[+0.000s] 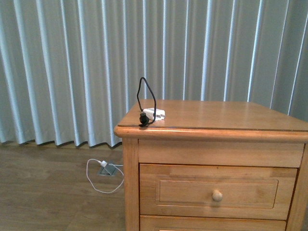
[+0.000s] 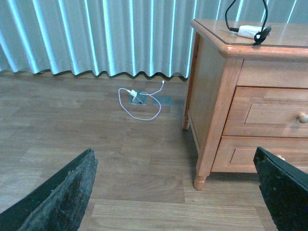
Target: Put charger into drawer
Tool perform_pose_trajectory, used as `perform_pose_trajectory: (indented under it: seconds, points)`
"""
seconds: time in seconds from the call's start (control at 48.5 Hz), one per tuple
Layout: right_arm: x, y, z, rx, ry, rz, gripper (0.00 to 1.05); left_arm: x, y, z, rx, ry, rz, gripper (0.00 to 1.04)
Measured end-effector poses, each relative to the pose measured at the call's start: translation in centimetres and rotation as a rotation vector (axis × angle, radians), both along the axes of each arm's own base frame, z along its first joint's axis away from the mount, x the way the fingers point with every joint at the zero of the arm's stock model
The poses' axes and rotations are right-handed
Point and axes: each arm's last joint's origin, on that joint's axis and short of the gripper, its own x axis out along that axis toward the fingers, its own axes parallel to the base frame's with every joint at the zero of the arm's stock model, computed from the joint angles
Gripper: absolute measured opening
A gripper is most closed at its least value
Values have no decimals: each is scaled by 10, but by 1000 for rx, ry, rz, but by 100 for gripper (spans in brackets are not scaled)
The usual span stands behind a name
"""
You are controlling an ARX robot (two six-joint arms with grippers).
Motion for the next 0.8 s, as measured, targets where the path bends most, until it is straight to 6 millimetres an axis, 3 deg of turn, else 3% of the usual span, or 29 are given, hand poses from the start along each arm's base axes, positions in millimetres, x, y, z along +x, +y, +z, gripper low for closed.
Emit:
perform_pose_trajectory:
  seconds: [0.124, 0.248, 0.372, 0.619, 0.805]
  points:
    - [0, 0, 0, 0, 2, 6, 96, 0, 0, 0, 0, 0, 0, 99]
    - [4, 3, -4, 42, 208, 234, 96, 0, 0, 0, 0, 0, 0, 99]
    - [17, 7, 0, 84, 303, 264, 96, 0, 0, 0, 0, 0, 0, 99]
    - [72, 33, 14, 124, 374, 266, 96, 0, 0, 0, 0, 0, 0, 99]
    - [124, 65, 13, 114, 423, 268, 96, 0, 0, 0, 0, 0, 0, 99]
